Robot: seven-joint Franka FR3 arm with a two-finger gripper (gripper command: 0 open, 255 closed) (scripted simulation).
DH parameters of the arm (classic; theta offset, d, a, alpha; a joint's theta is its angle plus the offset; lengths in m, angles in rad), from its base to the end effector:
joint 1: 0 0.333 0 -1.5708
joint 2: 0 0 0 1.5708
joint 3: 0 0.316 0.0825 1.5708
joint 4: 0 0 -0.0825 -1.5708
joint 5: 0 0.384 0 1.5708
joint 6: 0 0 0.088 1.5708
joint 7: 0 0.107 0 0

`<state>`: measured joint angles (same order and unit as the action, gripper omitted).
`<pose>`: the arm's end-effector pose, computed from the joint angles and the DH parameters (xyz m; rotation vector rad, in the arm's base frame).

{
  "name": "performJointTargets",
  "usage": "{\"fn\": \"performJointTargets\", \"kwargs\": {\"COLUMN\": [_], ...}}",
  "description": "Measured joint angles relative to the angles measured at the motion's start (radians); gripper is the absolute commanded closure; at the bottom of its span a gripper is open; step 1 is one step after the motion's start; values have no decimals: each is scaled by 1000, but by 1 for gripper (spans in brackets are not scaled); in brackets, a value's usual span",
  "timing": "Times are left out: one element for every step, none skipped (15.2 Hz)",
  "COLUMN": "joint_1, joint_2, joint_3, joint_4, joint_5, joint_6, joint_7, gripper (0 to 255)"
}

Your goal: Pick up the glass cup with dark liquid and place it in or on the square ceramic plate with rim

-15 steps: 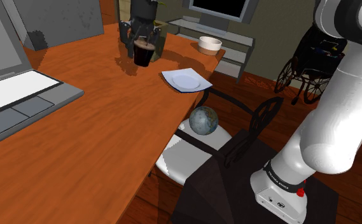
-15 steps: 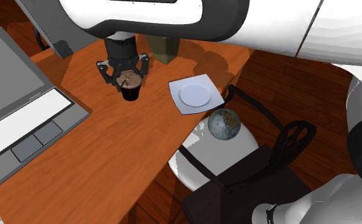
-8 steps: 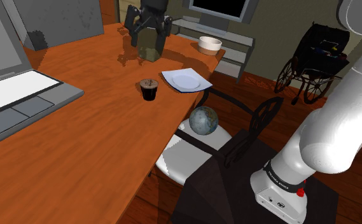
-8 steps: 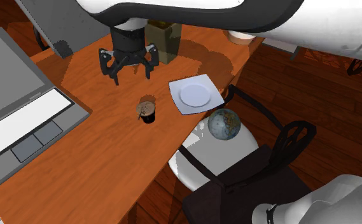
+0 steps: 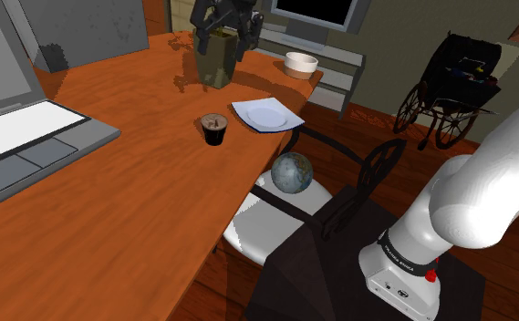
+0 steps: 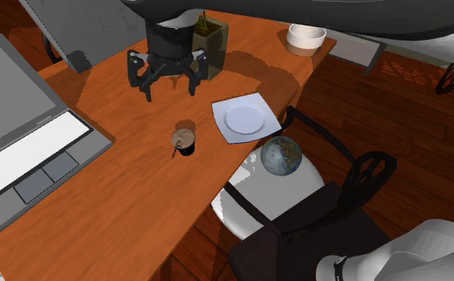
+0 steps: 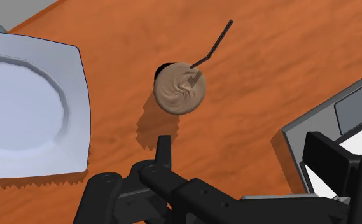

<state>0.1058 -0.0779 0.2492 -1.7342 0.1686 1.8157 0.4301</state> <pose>0.5110 0.2095 0.6117 -2.9388 0.1506 -0.1309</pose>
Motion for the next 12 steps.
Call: {"fn": "performJointTargets", "kwargs": {"joint_1": [1, 2, 4, 4, 5, 5, 5, 5, 5, 5, 5, 5], "joint_2": [1, 2, 3, 4, 4, 4, 4, 4, 5, 5, 5, 5], "joint_3": [1, 3, 4, 5, 6, 6, 6, 6, 6, 6, 6, 6], "joint_4": [-13, -23, -41, -47, -51, -52, -53, -54, -54, -54, -54, -54], "joint_5": [0, 0, 1, 1, 0, 0, 0, 0, 0, 0, 0, 0], "joint_6": [14, 25, 45, 51, 55, 58, 59, 59, 60, 60, 60, 60], "joint_7": [-1, 1, 1, 0, 1, 1, 1, 1, 1, 1, 1, 1], "gripper": [0, 0, 0, 0, 0, 0, 0, 0, 0, 0, 255, 255]}}
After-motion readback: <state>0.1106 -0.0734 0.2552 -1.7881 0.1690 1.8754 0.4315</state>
